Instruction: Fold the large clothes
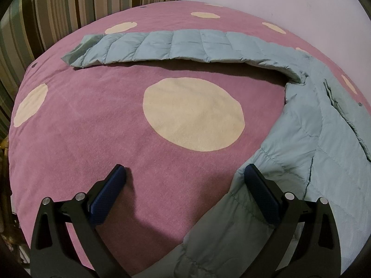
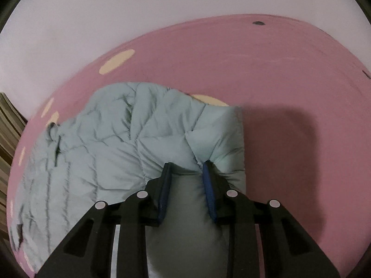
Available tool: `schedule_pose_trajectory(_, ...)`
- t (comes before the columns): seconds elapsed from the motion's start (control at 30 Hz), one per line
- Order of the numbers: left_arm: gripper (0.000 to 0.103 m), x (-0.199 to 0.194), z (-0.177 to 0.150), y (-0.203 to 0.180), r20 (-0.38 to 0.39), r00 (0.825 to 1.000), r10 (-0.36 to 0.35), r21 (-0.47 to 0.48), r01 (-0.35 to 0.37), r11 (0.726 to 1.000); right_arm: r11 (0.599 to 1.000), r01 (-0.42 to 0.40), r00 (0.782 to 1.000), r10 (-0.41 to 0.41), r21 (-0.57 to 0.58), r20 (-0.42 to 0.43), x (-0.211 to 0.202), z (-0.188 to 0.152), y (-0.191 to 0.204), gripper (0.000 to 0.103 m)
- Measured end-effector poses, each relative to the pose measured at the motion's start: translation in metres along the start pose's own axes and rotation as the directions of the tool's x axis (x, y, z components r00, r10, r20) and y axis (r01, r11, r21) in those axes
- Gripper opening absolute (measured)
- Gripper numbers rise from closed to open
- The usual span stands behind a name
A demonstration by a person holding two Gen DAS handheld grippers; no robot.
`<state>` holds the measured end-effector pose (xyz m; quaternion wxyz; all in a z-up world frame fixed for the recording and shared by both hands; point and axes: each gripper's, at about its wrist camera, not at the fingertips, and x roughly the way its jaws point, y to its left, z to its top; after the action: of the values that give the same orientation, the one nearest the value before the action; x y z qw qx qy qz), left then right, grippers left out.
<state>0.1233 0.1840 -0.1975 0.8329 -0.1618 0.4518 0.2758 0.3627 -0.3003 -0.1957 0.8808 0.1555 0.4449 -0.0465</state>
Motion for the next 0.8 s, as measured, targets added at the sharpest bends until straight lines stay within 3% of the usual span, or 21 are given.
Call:
schedule_pose_trajectory(0.17,0.101,0.0,0.0,0.0,-0.001,1.0,-0.002,-0.001,0.002,1.0,1.0,-0.005,1.0,0.005,-0.002,0.027,-0.025,0.003,0.0,0.029)
schedule_pose_trajectory(0.37,0.101,0.0,0.0,0.0,-0.001,1.0,0.001,0.001,-0.001,1.0,0.999,-0.034,0.993,0.035,-0.014,0.109,-0.07,-0.03,0.005,0.029)
schedule_pose_trajectory(0.6,0.101,0.0,0.0,0.0,-0.001,1.0,0.003,0.002,-0.003,1.0,0.997,0.028,0.999,-0.026,-0.069,0.029,-0.032,-0.058,0.013,0.029)
schedule_pose_trajectory(0.8,0.101,0.0,0.0,0.0,0.0,1.0,0.001,0.001,-0.001,1.0,0.998,0.034,0.997,-0.029,-0.06,0.07,-0.059,-0.056,0.024,0.029)
